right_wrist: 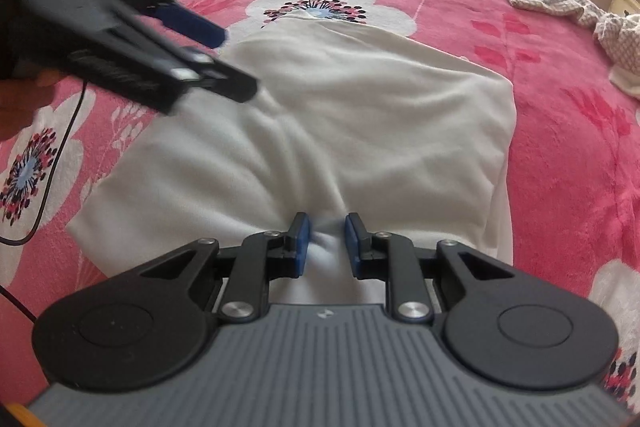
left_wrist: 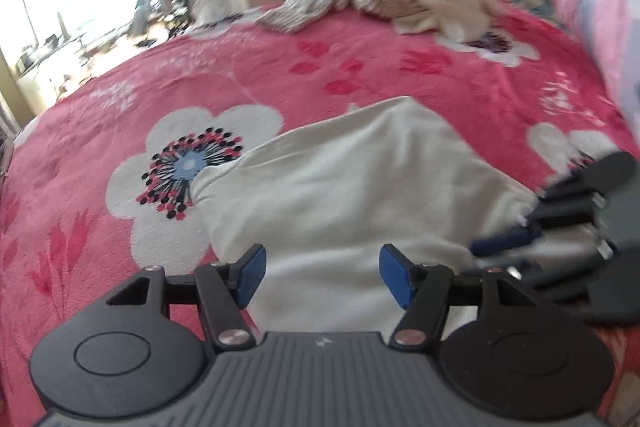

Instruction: Fold clothes

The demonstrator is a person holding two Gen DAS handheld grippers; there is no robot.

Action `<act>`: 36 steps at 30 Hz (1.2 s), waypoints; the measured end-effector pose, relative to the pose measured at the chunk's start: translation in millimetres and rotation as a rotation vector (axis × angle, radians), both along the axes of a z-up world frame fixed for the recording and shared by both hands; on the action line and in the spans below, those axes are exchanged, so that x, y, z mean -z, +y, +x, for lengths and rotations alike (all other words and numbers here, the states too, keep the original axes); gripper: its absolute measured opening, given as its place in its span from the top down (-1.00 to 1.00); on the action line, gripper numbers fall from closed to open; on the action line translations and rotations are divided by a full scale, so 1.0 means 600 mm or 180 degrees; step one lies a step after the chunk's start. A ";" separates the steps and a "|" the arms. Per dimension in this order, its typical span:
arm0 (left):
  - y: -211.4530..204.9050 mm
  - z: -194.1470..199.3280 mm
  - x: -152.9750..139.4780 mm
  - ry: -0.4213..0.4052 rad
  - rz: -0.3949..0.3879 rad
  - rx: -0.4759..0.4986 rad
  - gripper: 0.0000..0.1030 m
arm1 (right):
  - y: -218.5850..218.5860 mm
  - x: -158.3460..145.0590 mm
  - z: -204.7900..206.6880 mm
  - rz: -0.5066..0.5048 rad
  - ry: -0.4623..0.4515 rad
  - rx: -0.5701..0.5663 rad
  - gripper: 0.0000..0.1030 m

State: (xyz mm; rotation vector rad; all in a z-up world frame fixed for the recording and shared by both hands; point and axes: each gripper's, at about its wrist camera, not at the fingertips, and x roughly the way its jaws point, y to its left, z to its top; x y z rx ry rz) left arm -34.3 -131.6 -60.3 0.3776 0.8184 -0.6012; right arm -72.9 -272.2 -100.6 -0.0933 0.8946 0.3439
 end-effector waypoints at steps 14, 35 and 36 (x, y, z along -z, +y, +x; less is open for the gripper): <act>-0.011 -0.062 0.060 -0.0106 0.0456 0.0338 -0.31 | -0.007 -0.026 -0.029 0.0142 -0.0051 0.0051 0.51; 0.002 -0.053 0.055 0.0044 0.0314 0.0251 -0.34 | -0.164 -0.024 -0.035 0.1131 0.0267 0.1205 0.45; 0.002 -0.053 0.055 0.0043 0.0311 0.0249 -0.34 | -0.167 -0.015 -0.026 0.1185 0.0301 0.1258 0.45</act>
